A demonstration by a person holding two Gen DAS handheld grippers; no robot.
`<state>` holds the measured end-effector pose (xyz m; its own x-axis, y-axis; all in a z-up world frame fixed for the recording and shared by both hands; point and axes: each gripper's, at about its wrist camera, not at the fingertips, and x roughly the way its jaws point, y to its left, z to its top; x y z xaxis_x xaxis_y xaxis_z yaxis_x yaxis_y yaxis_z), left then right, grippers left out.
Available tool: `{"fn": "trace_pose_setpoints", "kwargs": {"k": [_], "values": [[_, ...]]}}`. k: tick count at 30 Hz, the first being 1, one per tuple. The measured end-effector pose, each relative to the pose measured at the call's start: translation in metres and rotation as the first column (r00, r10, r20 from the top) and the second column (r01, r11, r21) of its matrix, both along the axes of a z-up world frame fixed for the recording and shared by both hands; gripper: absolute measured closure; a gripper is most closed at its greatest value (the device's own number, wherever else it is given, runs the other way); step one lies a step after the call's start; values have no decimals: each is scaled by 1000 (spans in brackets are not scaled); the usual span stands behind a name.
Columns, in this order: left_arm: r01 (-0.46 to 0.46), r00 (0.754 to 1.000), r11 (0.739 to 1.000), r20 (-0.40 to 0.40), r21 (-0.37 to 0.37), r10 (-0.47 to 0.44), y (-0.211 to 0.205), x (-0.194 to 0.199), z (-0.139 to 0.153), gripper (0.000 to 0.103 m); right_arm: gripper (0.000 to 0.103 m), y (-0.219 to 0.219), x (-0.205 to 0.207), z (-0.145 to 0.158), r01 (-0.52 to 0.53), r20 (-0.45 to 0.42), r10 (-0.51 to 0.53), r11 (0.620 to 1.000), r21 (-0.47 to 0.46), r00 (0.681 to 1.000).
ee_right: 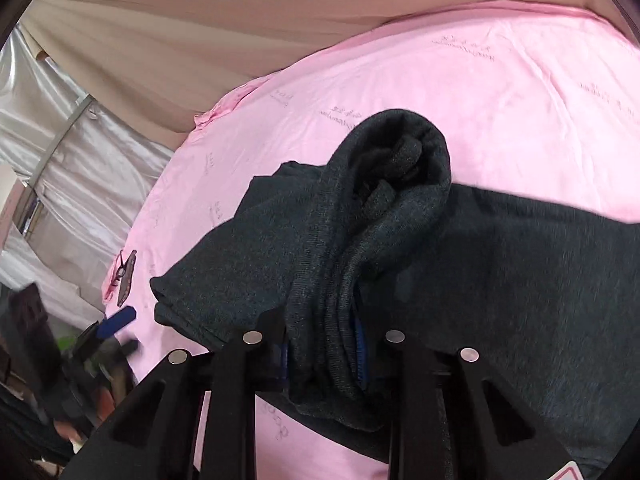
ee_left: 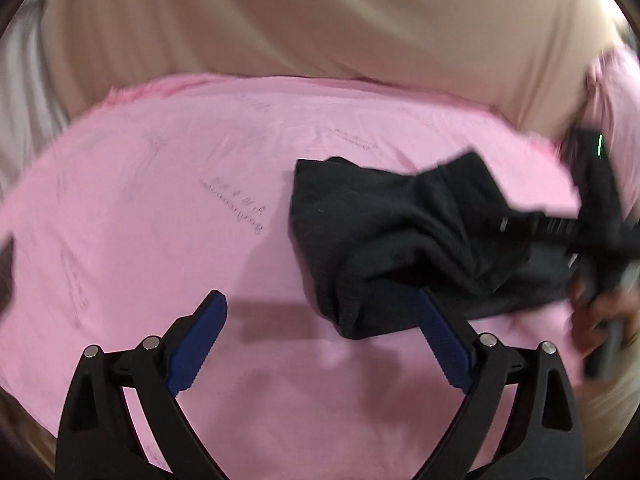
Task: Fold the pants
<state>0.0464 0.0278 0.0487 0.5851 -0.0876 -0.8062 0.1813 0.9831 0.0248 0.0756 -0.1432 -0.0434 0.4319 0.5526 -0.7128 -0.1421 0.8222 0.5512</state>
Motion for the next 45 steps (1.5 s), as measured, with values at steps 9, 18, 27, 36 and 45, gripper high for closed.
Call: {"fn": "trace_pose_setpoints", "kwargs": {"k": [9, 18, 27, 36, 45], "values": [[-75, 991, 993, -114, -88, 65, 17, 39, -43, 87, 85, -4, 1, -5, 2, -27, -1, 999, 43, 1000], [155, 987, 983, -28, -100, -158, -13, 10, 11, 85, 87, -75, -68, 91, 94, 276, -112, 993, 78, 955], [212, 968, 977, -138, 14, -208, -62, 5, -34, 80, 86, -125, -85, -34, 258, -1, -259, 964, 59, 966], [222, 972, 972, -56, -80, -227, -38, -24, 16, 23, 59, -110, -83, -34, 208, 14, -209, 976, 68, 978], [46, 998, 993, -37, -105, -50, -12, 3, 40, 22, 76, -144, -97, 17, 212, 169, -187, 966, -147, 968]]}}
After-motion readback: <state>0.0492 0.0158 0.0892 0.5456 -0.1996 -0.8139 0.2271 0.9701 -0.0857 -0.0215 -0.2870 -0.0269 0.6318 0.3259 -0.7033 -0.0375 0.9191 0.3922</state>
